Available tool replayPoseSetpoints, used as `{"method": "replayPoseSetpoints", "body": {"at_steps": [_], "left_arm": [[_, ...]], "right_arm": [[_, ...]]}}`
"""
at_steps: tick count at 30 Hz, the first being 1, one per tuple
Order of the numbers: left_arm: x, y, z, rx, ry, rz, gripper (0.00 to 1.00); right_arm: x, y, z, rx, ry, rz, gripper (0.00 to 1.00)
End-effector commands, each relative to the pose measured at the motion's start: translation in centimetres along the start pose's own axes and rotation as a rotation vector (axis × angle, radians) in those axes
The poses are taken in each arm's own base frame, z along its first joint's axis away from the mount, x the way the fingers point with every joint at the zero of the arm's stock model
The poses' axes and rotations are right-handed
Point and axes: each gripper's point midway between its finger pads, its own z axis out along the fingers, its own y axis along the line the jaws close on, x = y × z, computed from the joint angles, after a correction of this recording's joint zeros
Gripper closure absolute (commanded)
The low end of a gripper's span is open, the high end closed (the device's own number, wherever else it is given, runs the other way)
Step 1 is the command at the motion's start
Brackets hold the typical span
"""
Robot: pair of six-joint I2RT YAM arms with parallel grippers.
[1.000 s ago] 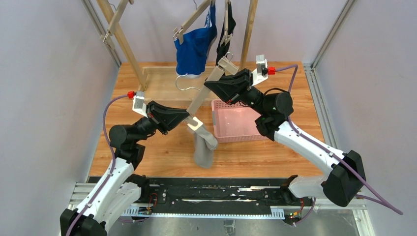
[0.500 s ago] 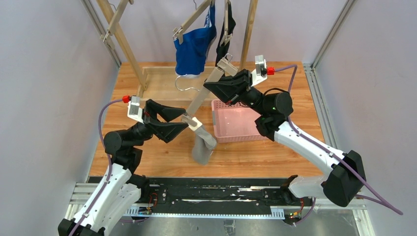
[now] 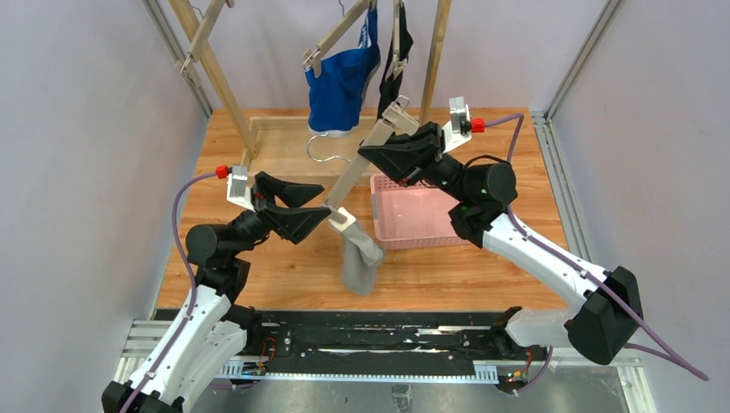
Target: Remove the underwear clipped to the hanger
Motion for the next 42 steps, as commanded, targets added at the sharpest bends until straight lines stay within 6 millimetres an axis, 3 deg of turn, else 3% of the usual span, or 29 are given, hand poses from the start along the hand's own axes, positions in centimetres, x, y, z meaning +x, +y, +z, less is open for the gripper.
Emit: {"method": "replayPoseSetpoints", "body": {"at_steps": [1, 22, 25, 29, 31, 32, 33, 35, 39, 42], "left_arm": [[-1.0, 0.0, 0.1, -0.019, -0.032, 0.047, 0.23], [0.0, -0.2, 0.3, 0.012, 0.022, 0.005, 0.25], [-0.2, -0.6, 0.2, 0.025, 0.011, 0.018, 0.39], [-0.8, -0.8, 0.3, 0.034, -0.011, 0.026, 0.97], [-0.9, -0.8, 0.4, 0.041, -0.022, 0.020, 1.00], [-1.1, -0.9, 0.5, 0.047, -0.025, 0.016, 0.97], [-1.1, -1.1, 0.6, 0.054, -0.025, 0.013, 0.86], [-1.4, -1.3, 0.6, 0.060, -0.031, 0.008, 0.52], [-2.3, -1.9, 0.8, 0.069, -0.049, 0.027, 0.31], [-3.0, -2.4, 0.9, 0.078, -0.059, 0.040, 0.22]], "right_arm": [[-3.5, 2.9, 0.2, -0.073, -0.079, -0.047, 1.00], [-4.4, 2.3, 1.6, -0.084, -0.123, -0.054, 0.99], [-4.1, 2.1, 1.5, -0.073, -0.113, -0.051, 1.00], [-3.8, 1.9, 1.2, -0.060, -0.108, -0.048, 0.99], [-3.5, 1.8, 1.1, -0.057, -0.102, -0.046, 0.99], [-3.4, 1.8, 1.1, -0.058, -0.097, -0.044, 0.99], [-3.3, 1.7, 1.1, -0.057, -0.093, -0.043, 0.99], [-3.2, 1.7, 1.1, -0.055, -0.085, -0.044, 0.99], [-3.2, 1.8, 0.9, -0.054, -0.083, -0.048, 0.99], [-3.3, 2.1, 1.0, -0.065, -0.083, -0.042, 0.99]]}}
